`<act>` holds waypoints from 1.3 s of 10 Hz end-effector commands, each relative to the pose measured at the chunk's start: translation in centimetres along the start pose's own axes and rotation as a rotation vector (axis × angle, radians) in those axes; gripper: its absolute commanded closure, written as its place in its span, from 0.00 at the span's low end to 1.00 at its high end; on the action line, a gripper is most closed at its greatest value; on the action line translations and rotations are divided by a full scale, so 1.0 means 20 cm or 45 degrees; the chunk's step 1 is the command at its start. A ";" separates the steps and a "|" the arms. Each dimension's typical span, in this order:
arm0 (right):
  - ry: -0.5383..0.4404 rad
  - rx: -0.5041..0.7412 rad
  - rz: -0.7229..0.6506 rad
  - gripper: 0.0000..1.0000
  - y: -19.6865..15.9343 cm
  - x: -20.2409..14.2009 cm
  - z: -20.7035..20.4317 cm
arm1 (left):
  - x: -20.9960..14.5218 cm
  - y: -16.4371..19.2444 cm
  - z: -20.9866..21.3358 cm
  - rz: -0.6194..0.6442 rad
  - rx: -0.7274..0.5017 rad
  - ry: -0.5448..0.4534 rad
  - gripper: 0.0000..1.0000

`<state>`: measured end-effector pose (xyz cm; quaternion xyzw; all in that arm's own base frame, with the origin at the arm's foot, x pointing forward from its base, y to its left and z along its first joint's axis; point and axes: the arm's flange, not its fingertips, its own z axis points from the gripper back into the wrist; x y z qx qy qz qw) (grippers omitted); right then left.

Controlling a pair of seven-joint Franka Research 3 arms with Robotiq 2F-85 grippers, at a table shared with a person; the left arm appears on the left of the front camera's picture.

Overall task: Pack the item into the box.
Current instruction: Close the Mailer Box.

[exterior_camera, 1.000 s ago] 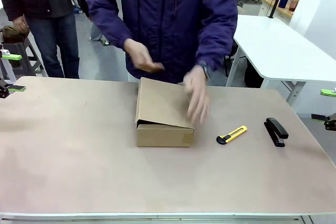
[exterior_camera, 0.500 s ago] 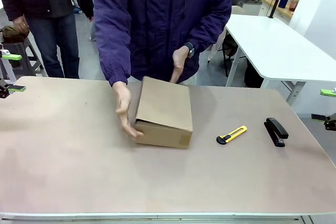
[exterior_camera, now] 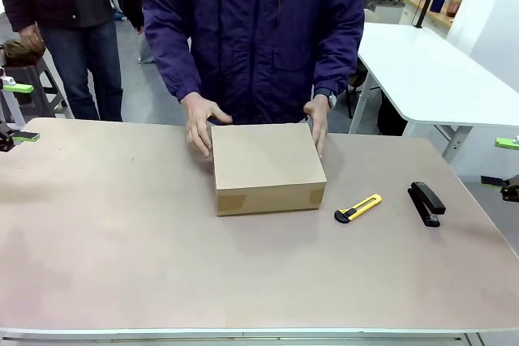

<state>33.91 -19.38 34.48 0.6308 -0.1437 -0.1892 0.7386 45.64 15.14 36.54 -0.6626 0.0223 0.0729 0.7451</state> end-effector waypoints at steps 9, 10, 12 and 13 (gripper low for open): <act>-0.005 -0.014 0.006 0.00 0.01 -0.03 0.00 | -0.03 -0.01 0.00 0.001 0.013 0.009 0.00; -0.005 -0.014 0.006 0.00 0.01 -0.03 0.00 | -0.03 -0.01 0.00 0.001 0.013 0.009 0.00; -0.005 -0.014 0.006 0.00 0.01 -0.03 0.00 | -0.03 -0.01 0.00 0.001 0.013 0.009 0.00; -0.005 -0.014 0.006 0.00 0.01 -0.03 0.00 | -0.03 -0.01 0.00 0.001 0.013 0.009 0.00</act>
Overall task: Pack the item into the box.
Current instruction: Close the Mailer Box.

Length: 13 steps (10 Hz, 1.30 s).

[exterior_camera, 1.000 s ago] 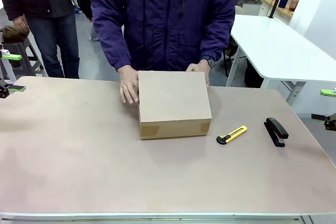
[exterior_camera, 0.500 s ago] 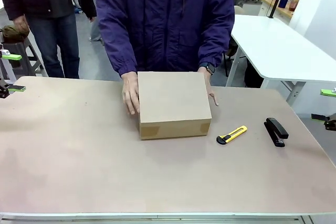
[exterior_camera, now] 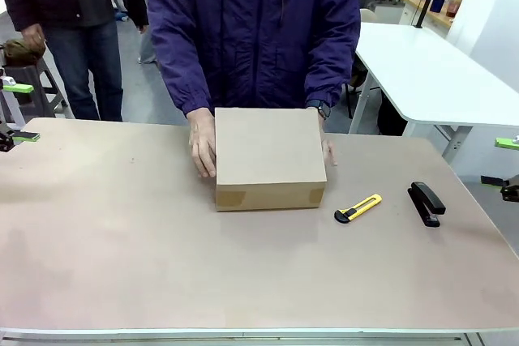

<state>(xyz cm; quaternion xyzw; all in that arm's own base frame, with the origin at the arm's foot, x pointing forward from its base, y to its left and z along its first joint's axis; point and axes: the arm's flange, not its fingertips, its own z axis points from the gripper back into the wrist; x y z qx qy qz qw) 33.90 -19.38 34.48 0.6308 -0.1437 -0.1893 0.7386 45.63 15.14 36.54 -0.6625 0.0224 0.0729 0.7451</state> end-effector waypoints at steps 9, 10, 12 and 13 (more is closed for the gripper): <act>-0.005 -0.014 0.006 0.00 0.01 -0.03 0.00 | -0.03 -0.01 0.00 0.001 0.013 0.008 0.00; -0.005 -0.014 0.006 0.00 0.01 -0.03 0.00 | -0.03 -0.01 0.00 0.001 0.013 0.008 0.00; -0.005 -0.014 0.006 0.00 0.01 -0.03 0.00 | -0.03 -0.01 0.00 0.001 0.013 0.008 0.00; -0.005 -0.014 0.006 0.00 0.01 -0.03 0.00 | -0.03 -0.01 0.00 0.001 0.013 0.008 0.00</act>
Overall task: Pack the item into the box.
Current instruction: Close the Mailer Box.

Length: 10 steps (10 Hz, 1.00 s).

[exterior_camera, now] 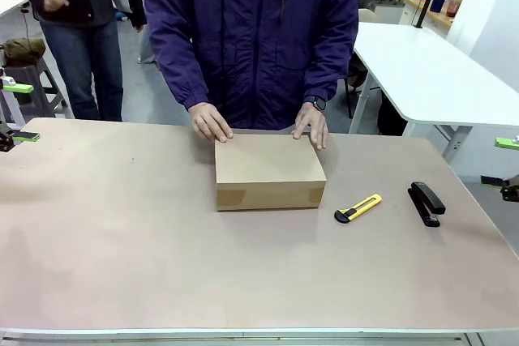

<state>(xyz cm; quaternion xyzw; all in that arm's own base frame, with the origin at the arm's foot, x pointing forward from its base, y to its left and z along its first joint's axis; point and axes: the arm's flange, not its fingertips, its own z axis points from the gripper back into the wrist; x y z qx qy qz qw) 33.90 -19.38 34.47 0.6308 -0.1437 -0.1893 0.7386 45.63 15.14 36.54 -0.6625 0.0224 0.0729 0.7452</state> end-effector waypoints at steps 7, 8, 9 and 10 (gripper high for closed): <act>-0.005 -0.014 0.006 0.00 0.01 -0.03 0.00 | -0.03 -0.01 0.00 0.001 0.013 0.008 0.00; -0.005 -0.014 0.006 0.00 0.01 -0.03 0.00 | -0.03 -0.01 0.00 0.001 0.013 0.008 0.00; -0.005 -0.014 0.006 0.00 0.01 -0.03 0.00 | -0.03 -0.01 0.00 0.001 0.013 0.008 0.00; -0.005 -0.014 0.006 0.00 0.01 -0.03 0.00 | -0.03 -0.01 0.00 0.001 0.013 0.008 0.00</act>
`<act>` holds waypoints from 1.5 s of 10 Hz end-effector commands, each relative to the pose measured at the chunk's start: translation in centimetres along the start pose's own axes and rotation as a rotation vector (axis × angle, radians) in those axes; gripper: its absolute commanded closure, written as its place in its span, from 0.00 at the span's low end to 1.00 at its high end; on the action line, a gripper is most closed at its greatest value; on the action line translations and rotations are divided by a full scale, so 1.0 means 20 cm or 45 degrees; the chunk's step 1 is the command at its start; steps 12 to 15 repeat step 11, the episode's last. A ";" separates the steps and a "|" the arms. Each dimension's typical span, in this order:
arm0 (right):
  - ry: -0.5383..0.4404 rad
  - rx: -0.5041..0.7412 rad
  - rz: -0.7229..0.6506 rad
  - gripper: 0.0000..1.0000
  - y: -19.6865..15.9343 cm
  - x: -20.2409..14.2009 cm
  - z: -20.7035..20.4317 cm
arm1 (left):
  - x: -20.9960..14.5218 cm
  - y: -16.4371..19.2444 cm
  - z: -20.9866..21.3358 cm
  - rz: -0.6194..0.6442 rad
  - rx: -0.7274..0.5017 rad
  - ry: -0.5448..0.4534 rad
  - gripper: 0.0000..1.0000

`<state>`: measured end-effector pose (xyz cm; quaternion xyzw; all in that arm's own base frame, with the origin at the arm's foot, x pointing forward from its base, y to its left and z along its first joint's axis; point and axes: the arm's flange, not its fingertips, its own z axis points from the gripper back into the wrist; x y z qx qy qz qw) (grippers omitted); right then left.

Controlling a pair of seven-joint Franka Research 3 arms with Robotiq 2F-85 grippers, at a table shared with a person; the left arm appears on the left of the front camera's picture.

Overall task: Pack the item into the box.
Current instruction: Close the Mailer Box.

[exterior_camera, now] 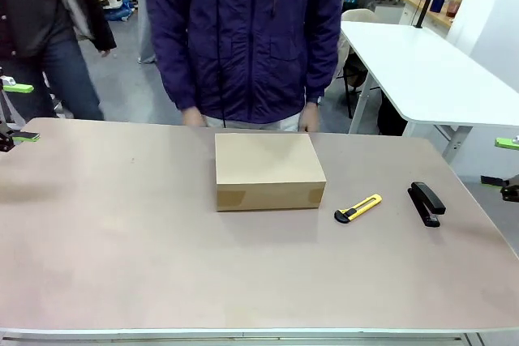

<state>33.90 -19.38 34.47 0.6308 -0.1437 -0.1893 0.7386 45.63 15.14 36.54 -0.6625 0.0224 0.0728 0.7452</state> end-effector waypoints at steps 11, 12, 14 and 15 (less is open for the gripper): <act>-0.005 -0.014 0.006 0.00 0.01 -0.03 0.00 | -0.03 -0.01 0.00 0.001 0.012 0.008 0.00; -0.005 -0.014 0.006 0.00 0.01 -0.03 0.00 | -0.03 -0.01 0.00 0.001 0.012 0.008 0.00; -0.005 -0.014 0.006 0.00 0.01 -0.03 0.00 | -0.03 -0.01 0.00 0.001 0.012 0.008 0.00; -0.005 -0.014 0.006 0.00 0.01 -0.03 0.00 | -0.03 -0.01 0.00 0.001 0.012 0.008 0.00</act>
